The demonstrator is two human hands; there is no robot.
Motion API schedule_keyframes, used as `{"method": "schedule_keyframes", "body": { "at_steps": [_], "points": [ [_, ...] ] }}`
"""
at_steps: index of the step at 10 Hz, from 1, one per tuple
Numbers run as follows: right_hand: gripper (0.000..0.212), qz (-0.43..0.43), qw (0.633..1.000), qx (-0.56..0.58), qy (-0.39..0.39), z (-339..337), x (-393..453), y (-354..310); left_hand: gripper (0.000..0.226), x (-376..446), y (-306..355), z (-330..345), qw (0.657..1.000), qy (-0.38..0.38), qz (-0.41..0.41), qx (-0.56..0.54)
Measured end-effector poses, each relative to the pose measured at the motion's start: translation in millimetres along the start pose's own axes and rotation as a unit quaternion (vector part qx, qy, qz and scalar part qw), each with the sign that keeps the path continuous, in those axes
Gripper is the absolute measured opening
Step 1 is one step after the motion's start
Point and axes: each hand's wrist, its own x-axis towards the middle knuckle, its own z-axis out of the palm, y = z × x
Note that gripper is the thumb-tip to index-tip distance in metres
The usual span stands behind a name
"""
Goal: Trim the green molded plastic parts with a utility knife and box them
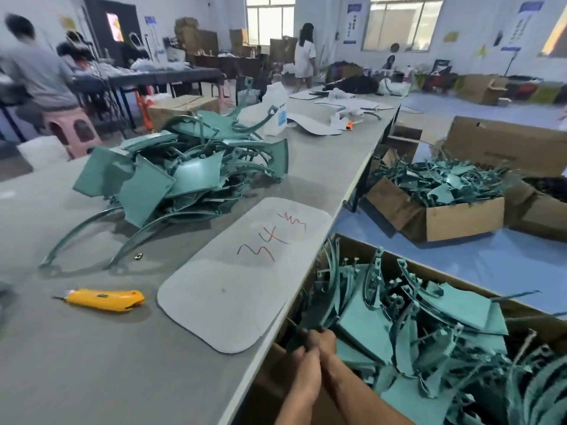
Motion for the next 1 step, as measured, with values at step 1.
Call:
{"method": "schedule_keyframes", "body": {
  "at_steps": [1],
  "points": [
    [0.018, -0.002, 0.996, 0.033, 0.084, -10.5, -12.0, 22.7, 0.04, -6.8, 4.9, 2.4, 0.998, 0.005, 0.025, -0.056]
  ]
}}
